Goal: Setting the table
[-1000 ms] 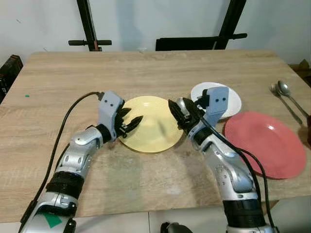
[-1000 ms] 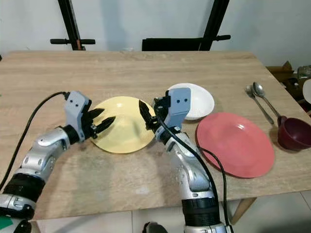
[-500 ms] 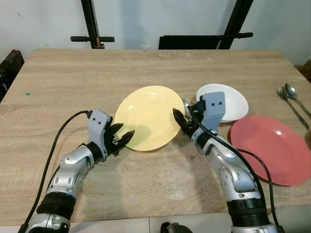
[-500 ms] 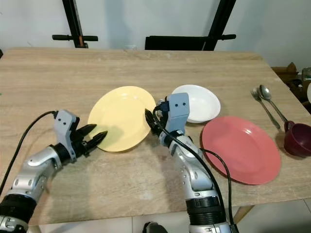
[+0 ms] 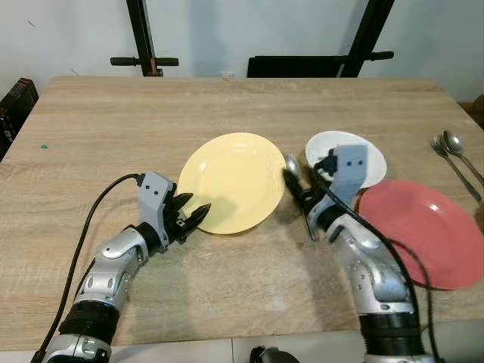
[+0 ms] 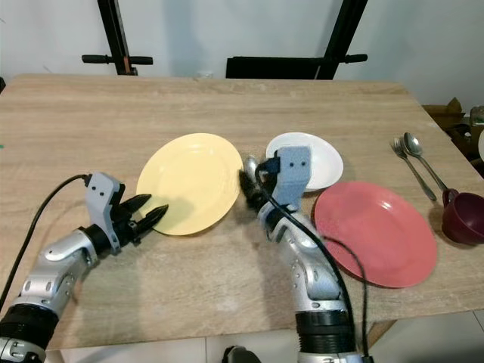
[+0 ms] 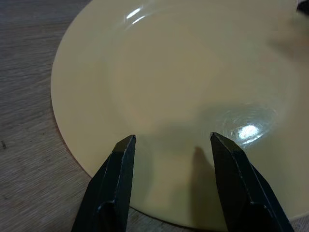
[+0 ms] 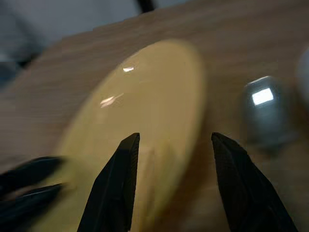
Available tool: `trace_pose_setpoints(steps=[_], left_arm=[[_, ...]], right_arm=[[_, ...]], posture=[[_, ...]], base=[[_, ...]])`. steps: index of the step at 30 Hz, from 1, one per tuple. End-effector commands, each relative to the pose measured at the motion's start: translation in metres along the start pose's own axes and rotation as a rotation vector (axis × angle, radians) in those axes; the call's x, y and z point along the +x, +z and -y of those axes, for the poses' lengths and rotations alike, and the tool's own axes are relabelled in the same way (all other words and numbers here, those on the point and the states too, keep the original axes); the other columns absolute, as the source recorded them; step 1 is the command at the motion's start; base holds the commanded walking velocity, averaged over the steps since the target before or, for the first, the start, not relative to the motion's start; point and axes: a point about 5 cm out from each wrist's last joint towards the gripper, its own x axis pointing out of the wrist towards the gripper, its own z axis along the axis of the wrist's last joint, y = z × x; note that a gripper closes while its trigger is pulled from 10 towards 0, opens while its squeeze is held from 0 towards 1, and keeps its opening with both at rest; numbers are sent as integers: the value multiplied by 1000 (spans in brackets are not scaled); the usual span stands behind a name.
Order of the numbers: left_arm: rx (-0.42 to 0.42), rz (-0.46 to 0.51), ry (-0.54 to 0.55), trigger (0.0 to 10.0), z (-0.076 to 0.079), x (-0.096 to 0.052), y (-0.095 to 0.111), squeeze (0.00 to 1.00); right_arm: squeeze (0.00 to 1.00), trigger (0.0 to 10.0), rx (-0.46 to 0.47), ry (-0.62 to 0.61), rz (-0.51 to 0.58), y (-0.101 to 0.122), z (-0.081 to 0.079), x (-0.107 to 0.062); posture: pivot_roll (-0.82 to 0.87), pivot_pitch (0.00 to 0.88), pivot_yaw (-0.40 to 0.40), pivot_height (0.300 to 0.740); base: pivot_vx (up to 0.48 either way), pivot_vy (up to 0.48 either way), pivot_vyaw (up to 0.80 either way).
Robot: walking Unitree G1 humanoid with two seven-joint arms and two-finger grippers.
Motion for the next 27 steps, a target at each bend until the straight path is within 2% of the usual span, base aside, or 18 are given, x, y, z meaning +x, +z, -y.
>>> trace_pose_setpoints(steps=[1,3,9,11,12,13,14,15,21,27], left_arm=[[-52,-95,-1,10000,5,-6,-24,4],[-53,-94,0,10000,4,-6,-24,4],[-56,-89,7,10000,4,-7,-23,4],[-56,-89,7,10000,4,-7,-23,4],[-56,-89,8,10000,4,-7,-23,4],[-56,-88,8,10000,4,-8,-23,0],[-56,-88,8,10000,4,-8,-23,0],[-56,-88,8,10000,4,-8,-23,0],[-53,-78,9,10000,3,-8,-19,0],[-41,-36,-10,10000,3,-4,-6,0]], right_arm=[[0,10000,32,4,-28,-6,3,-2],[0,10000,46,20,-40,-9,1,-1],[0,10000,217,133,-69,-17,-18,6],[0,10000,232,139,-73,-18,-19,6],[0,8314,242,143,-75,-18,-19,6],[0,2863,251,148,-82,-20,-20,7],[0,2863,251,148,-82,-20,-20,7],[0,0,255,154,-82,-21,-21,7],[0,0,286,156,-64,-19,-22,5],[0,0,307,156,-46,-16,-20,6]], posture=[[-98,85,9,740],[-98,85,9,740],[-94,85,5,740],[-93,87,5,740],[-93,87,5,740],[-93,88,4,740],[-93,88,4,740],[-91,89,4,740],[-91,89,4,740],[-88,84,6,740]], base=[[0,0,0],[0,0,0],[0,0,0],[0,0,0],[0,0,0],[0,0,0],[0,0,0],[0,0,0],[0,0,0],[0,0,0]])
